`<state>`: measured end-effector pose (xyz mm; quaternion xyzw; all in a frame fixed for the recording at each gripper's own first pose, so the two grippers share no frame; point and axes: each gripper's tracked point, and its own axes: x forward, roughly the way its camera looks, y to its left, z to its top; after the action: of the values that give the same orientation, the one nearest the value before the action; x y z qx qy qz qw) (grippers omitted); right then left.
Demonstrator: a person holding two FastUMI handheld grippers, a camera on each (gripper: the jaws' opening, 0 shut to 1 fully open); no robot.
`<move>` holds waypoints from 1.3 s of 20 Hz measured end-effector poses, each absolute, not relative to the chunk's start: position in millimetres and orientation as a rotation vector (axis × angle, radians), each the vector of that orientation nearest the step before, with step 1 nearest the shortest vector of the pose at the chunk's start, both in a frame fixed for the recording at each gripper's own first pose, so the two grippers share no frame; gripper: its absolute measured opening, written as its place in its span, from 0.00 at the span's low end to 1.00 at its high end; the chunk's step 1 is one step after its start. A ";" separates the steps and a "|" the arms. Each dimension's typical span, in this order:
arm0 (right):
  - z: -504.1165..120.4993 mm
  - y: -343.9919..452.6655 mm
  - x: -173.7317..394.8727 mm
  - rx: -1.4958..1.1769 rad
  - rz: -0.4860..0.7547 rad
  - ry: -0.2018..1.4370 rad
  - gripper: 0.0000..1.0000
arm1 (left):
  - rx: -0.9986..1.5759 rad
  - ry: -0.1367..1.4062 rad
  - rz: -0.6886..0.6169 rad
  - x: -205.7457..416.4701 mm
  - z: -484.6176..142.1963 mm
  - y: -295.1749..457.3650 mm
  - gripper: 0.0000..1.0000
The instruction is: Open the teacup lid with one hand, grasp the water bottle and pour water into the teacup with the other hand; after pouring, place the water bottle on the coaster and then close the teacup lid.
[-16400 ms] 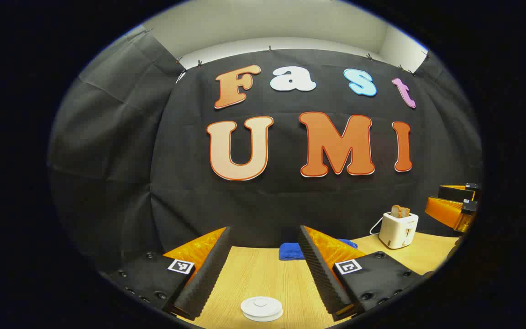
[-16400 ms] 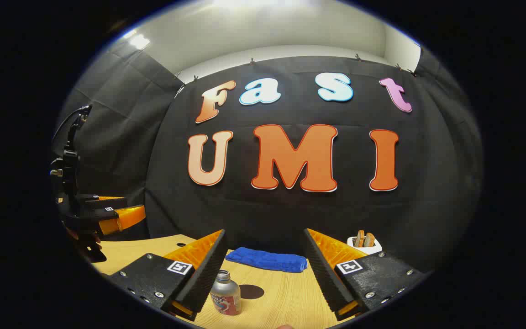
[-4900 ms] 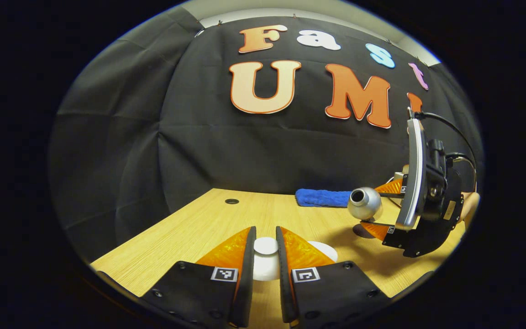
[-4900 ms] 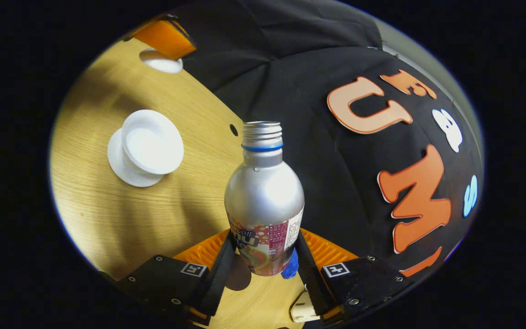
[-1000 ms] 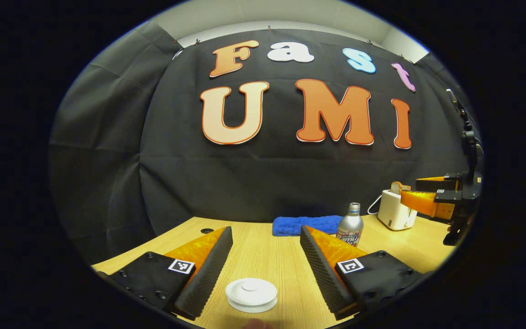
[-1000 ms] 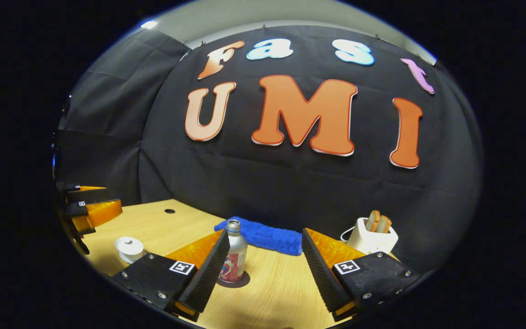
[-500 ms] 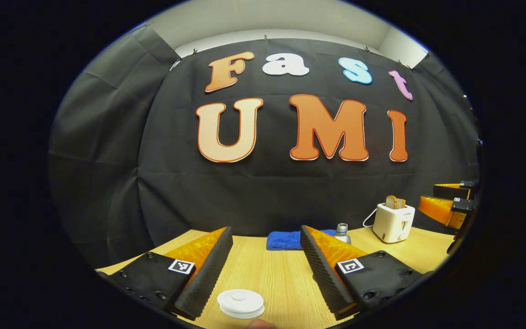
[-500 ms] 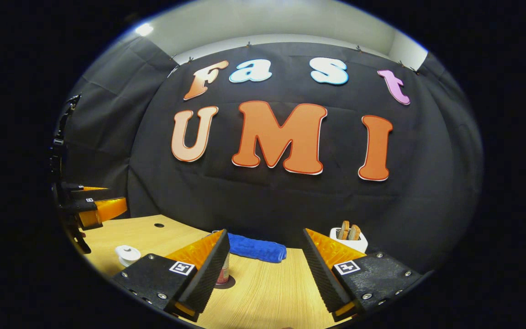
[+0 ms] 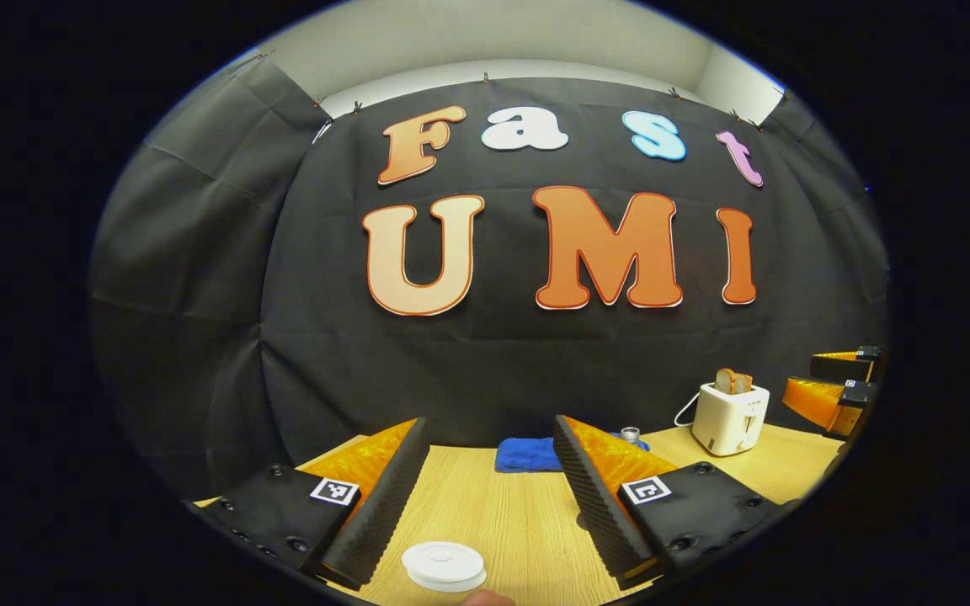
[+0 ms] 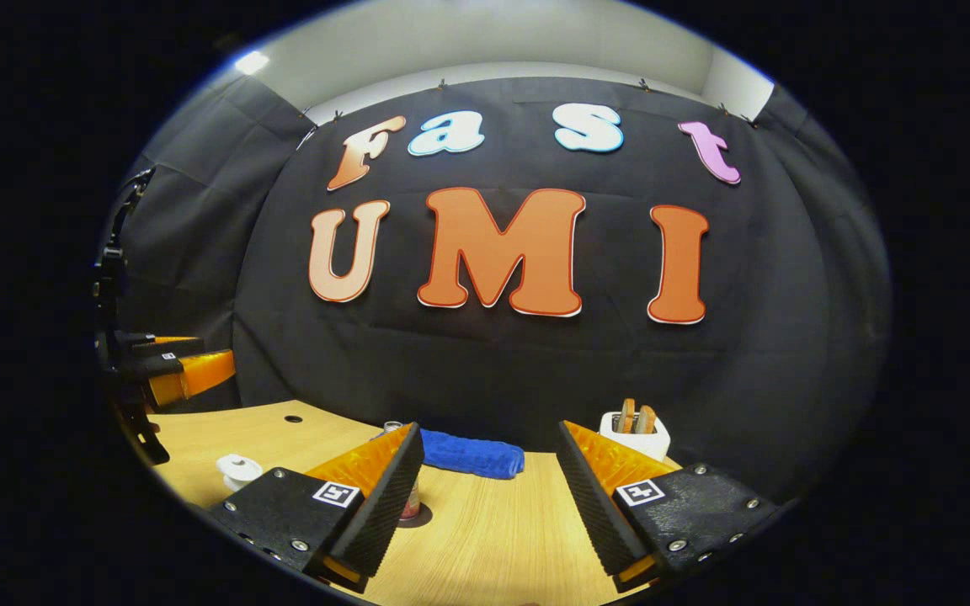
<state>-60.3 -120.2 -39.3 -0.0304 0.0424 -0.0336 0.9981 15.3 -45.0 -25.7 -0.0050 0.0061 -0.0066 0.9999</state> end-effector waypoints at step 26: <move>-24.4 -98.5 -56.7 -0.045 -0.013 0.044 0.95 | 0.015 -0.023 -0.012 10.8 -17.2 -44.8 1.00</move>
<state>-56.7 -98.5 -24.4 -0.0223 0.0220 -0.0066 0.9995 10.8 -44.8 -17.2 0.0075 -0.0116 -0.0059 0.9999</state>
